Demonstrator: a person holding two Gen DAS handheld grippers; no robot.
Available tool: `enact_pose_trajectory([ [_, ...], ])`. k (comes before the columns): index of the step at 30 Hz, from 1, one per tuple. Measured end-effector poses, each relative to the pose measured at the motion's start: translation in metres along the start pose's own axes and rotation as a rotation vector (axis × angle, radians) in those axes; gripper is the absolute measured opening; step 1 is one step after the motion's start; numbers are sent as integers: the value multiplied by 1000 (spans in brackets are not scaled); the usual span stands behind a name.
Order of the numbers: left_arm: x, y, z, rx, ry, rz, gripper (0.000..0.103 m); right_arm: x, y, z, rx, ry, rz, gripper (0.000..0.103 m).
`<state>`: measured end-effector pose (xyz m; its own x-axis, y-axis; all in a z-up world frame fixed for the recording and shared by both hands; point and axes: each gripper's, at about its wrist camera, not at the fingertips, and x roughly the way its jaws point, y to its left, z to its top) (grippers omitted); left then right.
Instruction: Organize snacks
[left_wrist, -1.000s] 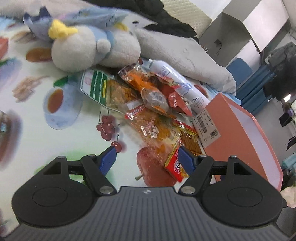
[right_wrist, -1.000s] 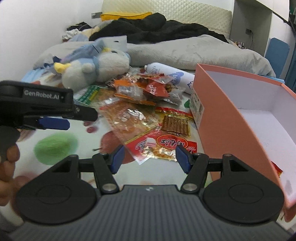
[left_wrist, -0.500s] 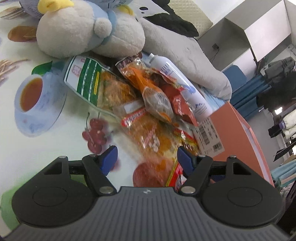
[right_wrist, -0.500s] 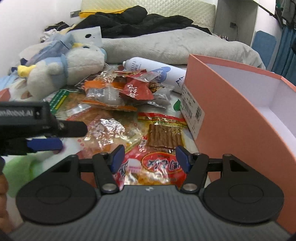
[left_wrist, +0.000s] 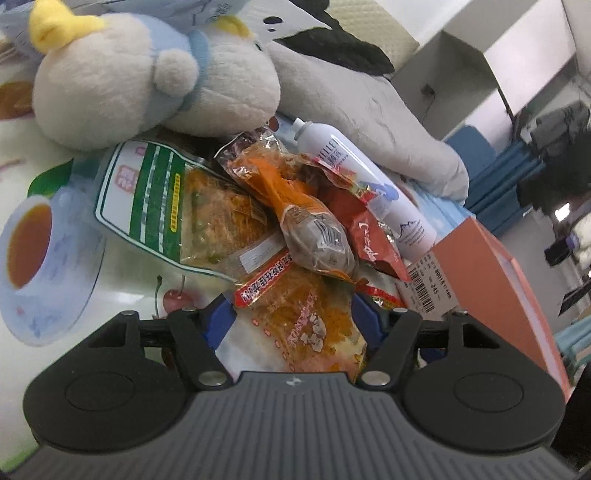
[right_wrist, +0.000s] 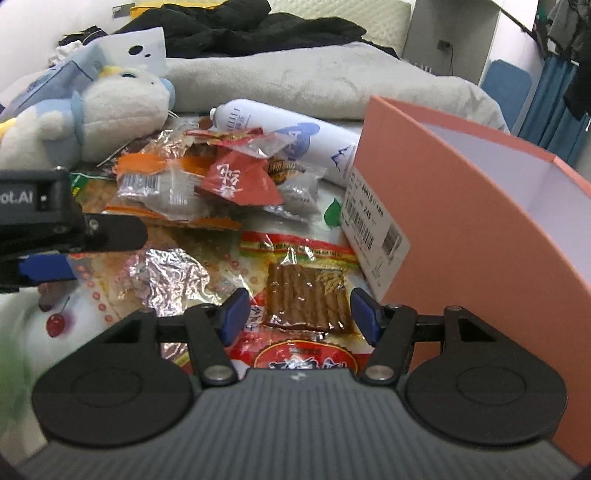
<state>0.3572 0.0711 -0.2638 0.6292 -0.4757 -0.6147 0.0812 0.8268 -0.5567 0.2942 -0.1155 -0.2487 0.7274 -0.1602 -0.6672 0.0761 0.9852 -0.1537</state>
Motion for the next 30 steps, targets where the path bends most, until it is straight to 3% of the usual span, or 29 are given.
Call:
enact_pose_trajectory([
  [3, 2, -1, 0, 24, 5, 18, 63, 2, -1, 0, 9, 4, 11, 63],
  [7, 3, 1, -1, 25, 18, 51, 32, 3, -5, 0, 38, 28, 49, 62],
  [11, -1, 6, -2, -3, 25, 45, 20, 1, -8, -1, 33, 40, 75, 61],
  [19, -28, 13, -15, -65, 36, 21, 13, -15, -14, -11, 24, 72, 131, 59],
  [30, -82, 19, -39, -54, 60, 41, 11, -58, -3, -33, -18, 122, 200, 59],
])
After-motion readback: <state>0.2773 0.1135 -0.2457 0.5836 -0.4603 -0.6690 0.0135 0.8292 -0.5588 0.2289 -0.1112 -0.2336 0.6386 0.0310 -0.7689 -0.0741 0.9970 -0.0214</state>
